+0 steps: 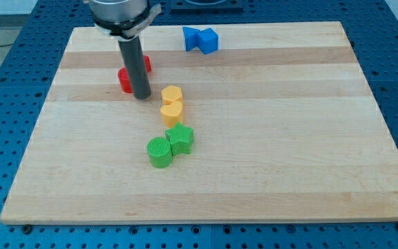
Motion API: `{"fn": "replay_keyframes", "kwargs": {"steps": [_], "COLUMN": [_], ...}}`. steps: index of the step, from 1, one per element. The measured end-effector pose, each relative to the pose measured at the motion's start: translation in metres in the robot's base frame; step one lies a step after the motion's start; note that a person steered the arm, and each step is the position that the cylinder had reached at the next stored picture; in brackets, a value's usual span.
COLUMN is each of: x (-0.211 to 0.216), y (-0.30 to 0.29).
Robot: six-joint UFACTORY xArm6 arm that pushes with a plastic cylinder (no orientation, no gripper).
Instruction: Push the yellow heart into the yellow hexagon
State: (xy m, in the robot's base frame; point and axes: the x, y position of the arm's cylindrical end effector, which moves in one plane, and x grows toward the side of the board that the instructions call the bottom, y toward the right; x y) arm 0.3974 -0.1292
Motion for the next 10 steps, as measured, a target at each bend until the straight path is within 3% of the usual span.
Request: {"fn": "replay_keyframes", "kwargs": {"steps": [2,5,7,10], "x": [0.048,0.047,0.047,0.169], "y": [0.019,0.055,0.12,0.127]}}
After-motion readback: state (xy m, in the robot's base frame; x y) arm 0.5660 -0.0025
